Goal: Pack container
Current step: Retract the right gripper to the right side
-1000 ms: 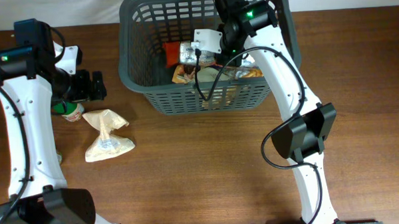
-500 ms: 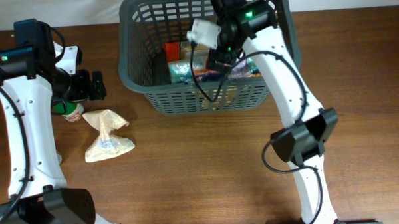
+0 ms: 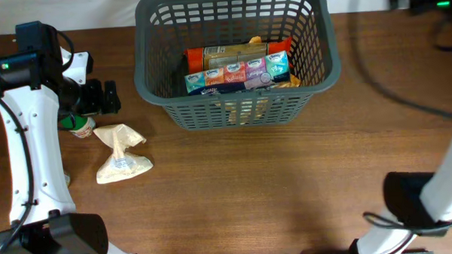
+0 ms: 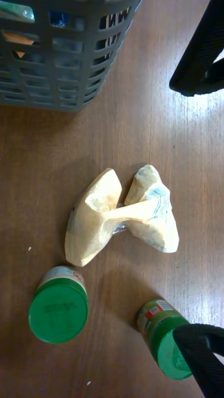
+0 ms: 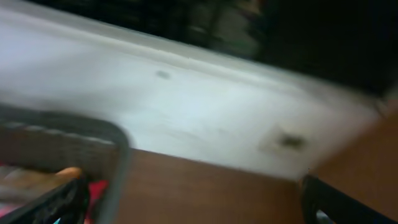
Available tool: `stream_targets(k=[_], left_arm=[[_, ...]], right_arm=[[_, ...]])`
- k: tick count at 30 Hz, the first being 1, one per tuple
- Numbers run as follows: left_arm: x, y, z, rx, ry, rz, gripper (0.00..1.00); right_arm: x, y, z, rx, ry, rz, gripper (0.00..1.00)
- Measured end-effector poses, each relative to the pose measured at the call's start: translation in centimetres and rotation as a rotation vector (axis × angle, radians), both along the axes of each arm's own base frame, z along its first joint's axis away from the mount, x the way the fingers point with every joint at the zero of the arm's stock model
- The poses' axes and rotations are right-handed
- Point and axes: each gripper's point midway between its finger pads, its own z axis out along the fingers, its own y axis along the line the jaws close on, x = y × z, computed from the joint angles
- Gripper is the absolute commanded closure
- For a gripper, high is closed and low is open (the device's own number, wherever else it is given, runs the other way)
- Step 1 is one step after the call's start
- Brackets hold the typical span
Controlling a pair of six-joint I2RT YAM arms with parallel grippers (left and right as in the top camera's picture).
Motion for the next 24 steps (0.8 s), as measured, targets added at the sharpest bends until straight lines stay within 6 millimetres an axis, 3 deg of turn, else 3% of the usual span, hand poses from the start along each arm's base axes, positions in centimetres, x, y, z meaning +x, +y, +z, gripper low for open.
stream_targets(k=[2,4,7,11,14,18,24], left_arm=[[0.0,0.0,0.0,0.000,0.000,0.000,0.01],[0.0,0.0,0.0,0.000,0.000,0.000,0.01],[0.0,0.0,0.0,0.000,0.000,0.000,0.01],[0.0,0.0,0.0,0.000,0.000,0.000,0.01],[0.0,0.0,0.0,0.000,0.000,0.000,0.01],[0.0,0.0,0.0,0.000,0.000,0.000,0.01],[0.0,0.0,0.0,0.000,-0.001,0.000,0.01]], right_arm=[[0.8,-3.4,-1.7,0.074,0.035,-0.072,0.01],[2.0,-6.5,-4.6,0.151,0.100,-0.120,0.01],[3.2,-10.6,-11.5,0.272,0.260,-0.193,0.01],[3.3,-13.1,-19.7,0.407,0.446,-0.262,0.01],[2.8,-13.7,-24.0,0.490,0.538,-0.309,0.01],[2.1,-13.7,-26.4,0.550,0.595,-0.342,0.01],[2.1,-13.6,-26.5,0.568,0.597,-0.346,0.01]])
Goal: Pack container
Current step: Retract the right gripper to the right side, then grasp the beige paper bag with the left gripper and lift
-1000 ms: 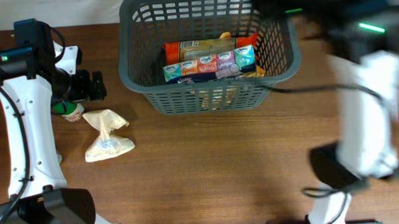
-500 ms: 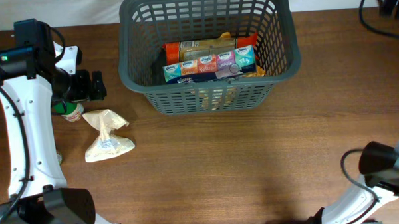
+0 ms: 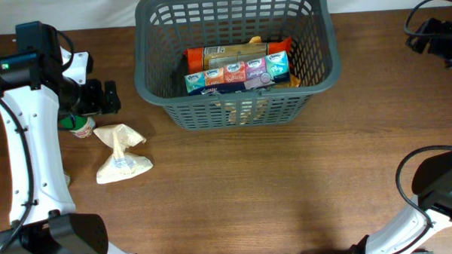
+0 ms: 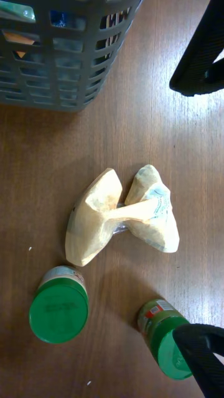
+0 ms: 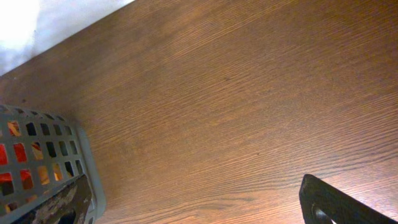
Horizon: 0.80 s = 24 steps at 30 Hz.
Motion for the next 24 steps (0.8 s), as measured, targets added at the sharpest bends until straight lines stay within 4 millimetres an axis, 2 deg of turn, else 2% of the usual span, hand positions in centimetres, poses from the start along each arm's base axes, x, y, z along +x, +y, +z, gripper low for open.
stream_targets(k=[1,3,9,13,15,19,21,24], left_arm=[[0.2,0.0,0.0,0.001,-0.007,0.000,0.01],[1.9,0.3,0.6,0.014,-0.080,-0.001,0.01],[3.6,0.1,1.3,-0.001,-0.160,-0.011,0.01],[4.0,0.4,1.5,0.007,-0.175,-0.005,0.01],[3.6,0.4,1.3,0.001,-0.157,0.007,0.01],[1.5,0.1,-0.4,-0.027,-0.032,0.028,0.01],[0.9,-0.1,-2.1,-0.043,0.051,0.029,0.01],[1.4,0.0,-5.5,-0.067,0.157,0.029,0.01]], right_arm=[[0.0,0.0,0.0,0.001,0.000,-0.002,0.01],[0.0,0.0,0.0,0.002,0.000,-0.003,0.01],[-0.1,0.0,-0.1,0.008,0.005,-0.009,0.01],[-0.1,0.1,-0.1,0.009,0.005,-0.010,0.01],[-0.1,0.0,-0.1,0.009,0.005,-0.011,0.01],[-0.1,0.1,-0.1,0.010,0.005,-0.011,0.01],[-0.1,0.1,-0.1,0.010,0.005,-0.011,0.01],[-0.1,0.1,-0.1,0.010,0.005,-0.011,0.01]])
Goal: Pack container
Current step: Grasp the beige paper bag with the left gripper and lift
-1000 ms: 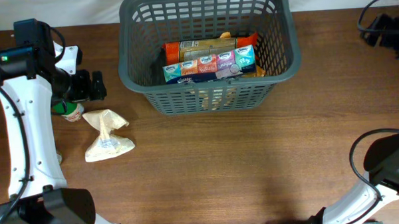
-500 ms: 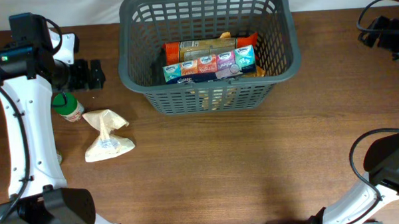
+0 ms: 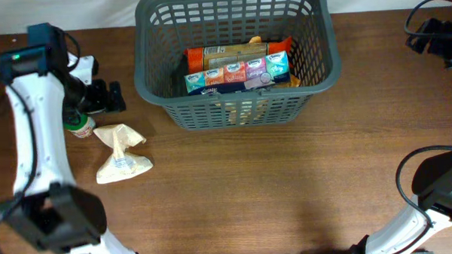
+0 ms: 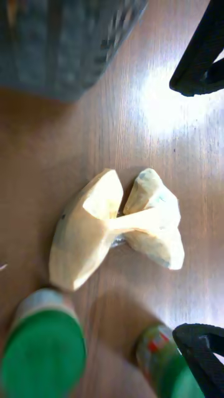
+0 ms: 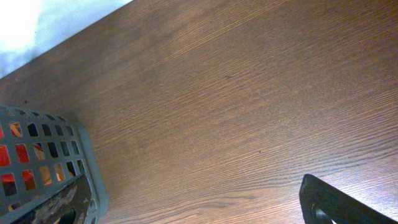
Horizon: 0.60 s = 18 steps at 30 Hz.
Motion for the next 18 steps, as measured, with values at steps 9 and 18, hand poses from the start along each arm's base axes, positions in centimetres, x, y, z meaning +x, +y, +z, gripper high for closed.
stream_targets(k=[9,18], left_arm=[[0.0,0.0,-9.6,-0.055,0.275,0.000,0.01],[-0.2,-1.0,-15.4,-0.061,0.408,-0.035,0.37]], right_arm=[[0.0,0.0,0.0,0.000,0.000,0.000,0.01],[0.0,0.0,0.0,0.000,0.000,0.000,0.01]])
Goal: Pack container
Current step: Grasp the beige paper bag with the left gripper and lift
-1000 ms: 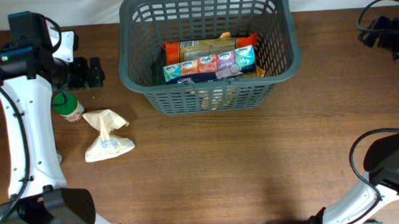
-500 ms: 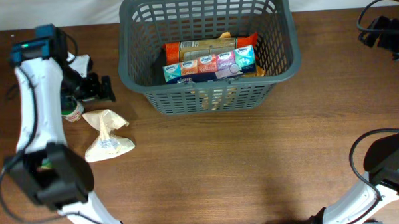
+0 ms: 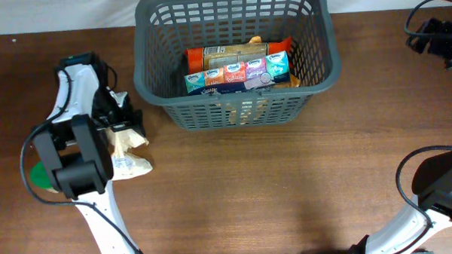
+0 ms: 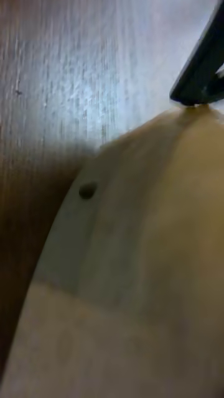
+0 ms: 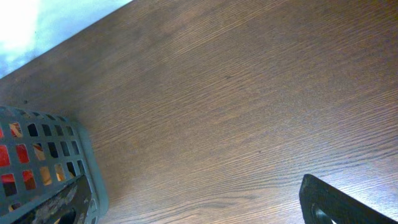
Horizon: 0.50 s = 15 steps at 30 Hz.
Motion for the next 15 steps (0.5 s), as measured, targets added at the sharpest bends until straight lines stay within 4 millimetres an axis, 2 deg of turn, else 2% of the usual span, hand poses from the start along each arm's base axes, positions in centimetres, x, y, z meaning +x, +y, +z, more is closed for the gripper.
stream_targets(k=[1,3,6,12,15], left_arm=[[0.0,-0.2,-0.3,0.001,0.005,-0.006,0.46],[0.3,-0.4,-0.6,0.007,-0.002,-0.018,0.72],[0.4,-0.7,-0.7,0.009,-0.007,-0.026,0.98],[-0.1,-0.8,-0.4,0.008,0.018,-0.022,0.98],[-0.3,-0.9,0.5,0.005,0.034,-0.023,0.98]], right_arm=[[0.0,0.0,0.0,0.000,0.000,0.000,0.01],[0.0,0.0,0.0,0.000,0.000,0.000,0.01],[0.0,0.0,0.0,0.000,0.000,0.000,0.01],[0.0,0.0,0.0,0.000,0.000,0.000,0.02],[0.0,0.0,0.0,0.000,0.000,0.000,0.01]])
